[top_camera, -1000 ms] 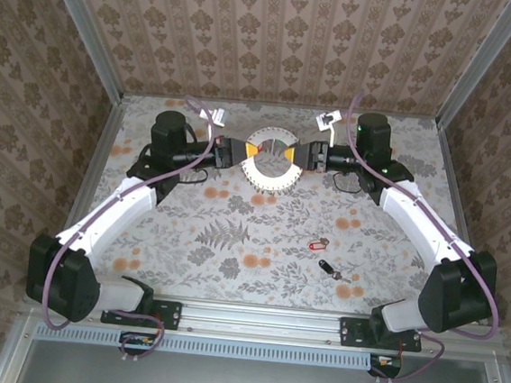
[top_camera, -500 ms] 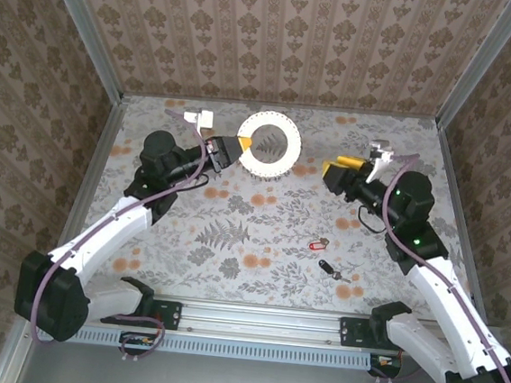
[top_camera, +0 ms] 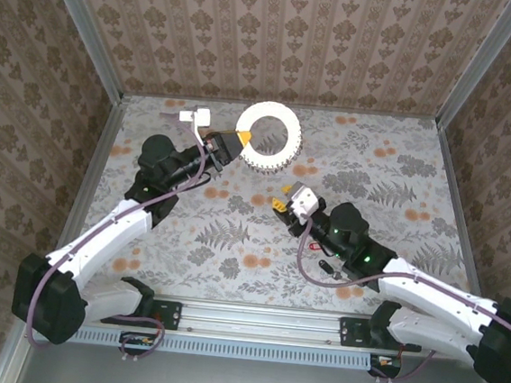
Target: Put the keys on the keyring
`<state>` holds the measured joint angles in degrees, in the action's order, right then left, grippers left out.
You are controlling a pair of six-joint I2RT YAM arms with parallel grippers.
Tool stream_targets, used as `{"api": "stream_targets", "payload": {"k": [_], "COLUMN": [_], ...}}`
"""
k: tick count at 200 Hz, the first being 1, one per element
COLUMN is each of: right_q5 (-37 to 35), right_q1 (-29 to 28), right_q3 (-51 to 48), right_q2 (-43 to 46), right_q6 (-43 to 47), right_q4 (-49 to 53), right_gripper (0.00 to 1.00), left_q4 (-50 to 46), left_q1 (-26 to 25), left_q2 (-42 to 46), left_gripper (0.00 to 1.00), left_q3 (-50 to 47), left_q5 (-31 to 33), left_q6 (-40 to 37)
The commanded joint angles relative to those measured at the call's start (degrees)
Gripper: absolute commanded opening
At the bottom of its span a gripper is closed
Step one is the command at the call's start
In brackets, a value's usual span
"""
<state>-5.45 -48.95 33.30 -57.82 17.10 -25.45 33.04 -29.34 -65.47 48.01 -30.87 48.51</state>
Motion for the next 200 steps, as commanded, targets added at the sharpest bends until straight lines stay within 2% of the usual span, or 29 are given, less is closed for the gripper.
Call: {"api": "stream_targets", "payload": {"k": [1,16,57,130,200], "right_q5": [-7.0,-8.2,-9.9,-8.5,-7.8], "right_q1": [-1.8,-2.1,-2.0,-1.4,-0.7], "right_q3": [0.0,-0.4,-0.1,0.7,2.1], "right_q2": [-2.1,-3.4,-4.5,-5.2,-7.9], "right_q6": [8.8,10.6,10.5,6.8,5.2], "right_q4": [-15.4,-18.7,-19.2,-20.6,-24.5], "right_gripper": [0.30,0.30,0.29,0.16,0.15], "left_q4": [3.6,3.1,2.5,1.9,1.5], "left_q1": [-0.5,-0.5,-0.6,-0.7,-1.0], "left_q2": [2.9,3.4,4.0,4.3,4.3], "left_gripper": [0.00,0.00,0.00,0.00,0.00], "left_q3": [0.3,0.1,0.0,0.2,0.5], "left_q5": [1.3,1.9,2.3,2.7,2.7], "left_q6": [-1.5,-1.7,-1.8,-1.8,-1.9]}}
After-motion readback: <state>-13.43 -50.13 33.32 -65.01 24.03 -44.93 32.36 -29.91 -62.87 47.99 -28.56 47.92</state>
